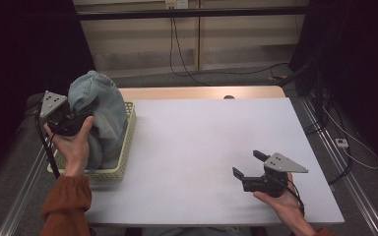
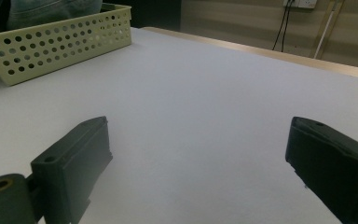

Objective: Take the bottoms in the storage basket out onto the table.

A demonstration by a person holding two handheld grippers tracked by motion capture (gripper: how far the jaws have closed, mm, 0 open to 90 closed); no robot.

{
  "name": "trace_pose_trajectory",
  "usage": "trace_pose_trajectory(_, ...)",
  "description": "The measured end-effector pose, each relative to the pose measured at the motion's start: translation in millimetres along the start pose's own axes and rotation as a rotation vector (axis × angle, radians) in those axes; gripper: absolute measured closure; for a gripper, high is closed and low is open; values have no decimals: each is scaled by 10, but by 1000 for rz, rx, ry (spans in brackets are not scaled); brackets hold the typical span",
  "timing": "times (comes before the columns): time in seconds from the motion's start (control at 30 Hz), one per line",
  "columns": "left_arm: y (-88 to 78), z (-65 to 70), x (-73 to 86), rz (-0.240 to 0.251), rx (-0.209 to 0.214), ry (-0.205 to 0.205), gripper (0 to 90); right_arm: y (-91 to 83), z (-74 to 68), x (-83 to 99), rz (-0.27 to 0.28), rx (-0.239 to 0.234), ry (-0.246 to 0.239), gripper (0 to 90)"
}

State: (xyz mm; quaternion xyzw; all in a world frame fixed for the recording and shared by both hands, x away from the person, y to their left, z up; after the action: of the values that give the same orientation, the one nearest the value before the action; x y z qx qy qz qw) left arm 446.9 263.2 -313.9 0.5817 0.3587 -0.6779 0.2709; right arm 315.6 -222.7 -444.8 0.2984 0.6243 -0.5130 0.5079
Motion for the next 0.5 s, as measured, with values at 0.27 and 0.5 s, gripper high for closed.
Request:
trace_pose_trajectory(0.27,-75,5,-80,34,-5,2,645,1,2,1,0,0,-1,64)
trace_pose_trajectory(0.5,-137,25,-148,56,-7,12,645,-3,0,1,3,-3,-1,64)
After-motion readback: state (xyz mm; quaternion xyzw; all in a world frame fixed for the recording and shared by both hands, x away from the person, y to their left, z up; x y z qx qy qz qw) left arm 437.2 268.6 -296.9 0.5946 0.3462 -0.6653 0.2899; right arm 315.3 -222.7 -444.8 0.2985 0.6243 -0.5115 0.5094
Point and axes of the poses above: each handheld gripper's, and its own axes: y roughly forward along the jaws, x roughly out of its underside, z roughly to its right, the point moved 4 cm from there along y, roughly forward along the jaws, and after that the axes turned 15 degrees about x, right-handed, at the moved point
